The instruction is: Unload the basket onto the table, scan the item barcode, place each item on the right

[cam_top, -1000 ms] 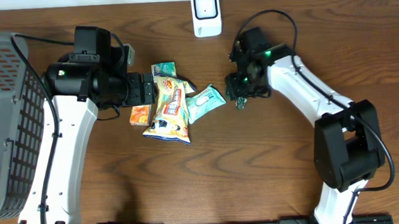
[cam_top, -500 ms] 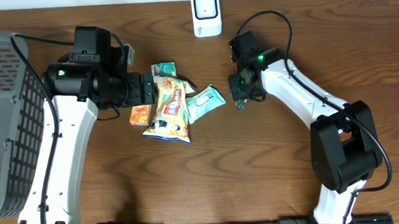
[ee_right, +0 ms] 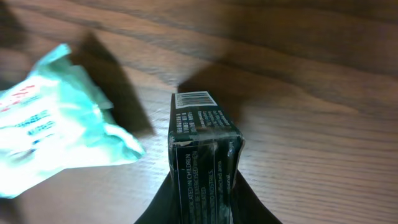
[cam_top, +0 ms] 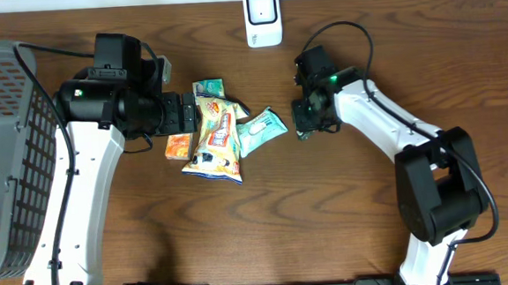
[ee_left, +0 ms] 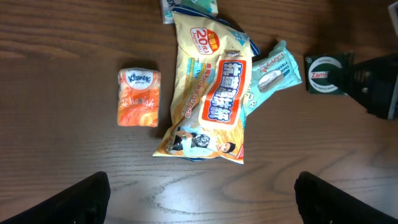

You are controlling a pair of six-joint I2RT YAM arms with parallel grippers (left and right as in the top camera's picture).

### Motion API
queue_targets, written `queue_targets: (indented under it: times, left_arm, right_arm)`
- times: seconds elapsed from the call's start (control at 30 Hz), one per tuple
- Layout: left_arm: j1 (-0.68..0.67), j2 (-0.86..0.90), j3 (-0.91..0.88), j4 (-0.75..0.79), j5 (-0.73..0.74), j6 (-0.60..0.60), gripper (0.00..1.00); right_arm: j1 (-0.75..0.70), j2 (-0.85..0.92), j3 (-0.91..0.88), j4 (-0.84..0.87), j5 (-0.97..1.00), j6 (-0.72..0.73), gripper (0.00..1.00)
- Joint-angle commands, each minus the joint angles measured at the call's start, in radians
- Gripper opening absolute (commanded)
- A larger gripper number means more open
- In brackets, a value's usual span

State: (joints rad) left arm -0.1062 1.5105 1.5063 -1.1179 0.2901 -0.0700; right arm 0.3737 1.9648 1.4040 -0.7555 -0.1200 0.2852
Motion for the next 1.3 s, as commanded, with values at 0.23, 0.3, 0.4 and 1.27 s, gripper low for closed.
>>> queue_targets:
  times: [0.23,0.3,0.4,1.27]
  left_arm:
    - [0.005,0.006,-0.011,0.001,0.009,0.017,0.94]
    - [0.005,0.006,-0.011,0.001,0.009,0.017,0.94]
    - [0.005,0.006,-0.011,0.0,0.009,0.017,0.94]
    - [0.005,0.006,-0.011,0.001,0.009,0.017,0.94]
  right_arm:
    - [-0.312,-0.114,-0.003,-0.097,-0.976,-0.526,0.11]
    - [-0.33,-0.114,-0.003,-0.208,-1.023,-0.745,0.11]
    - [-0.328,-0.114,-0.003,-0.283,-1.028,-0.876,0.1]
    - [-0.361,-0.113,-0.105,-0.097,-0.782,-0.382,0.02]
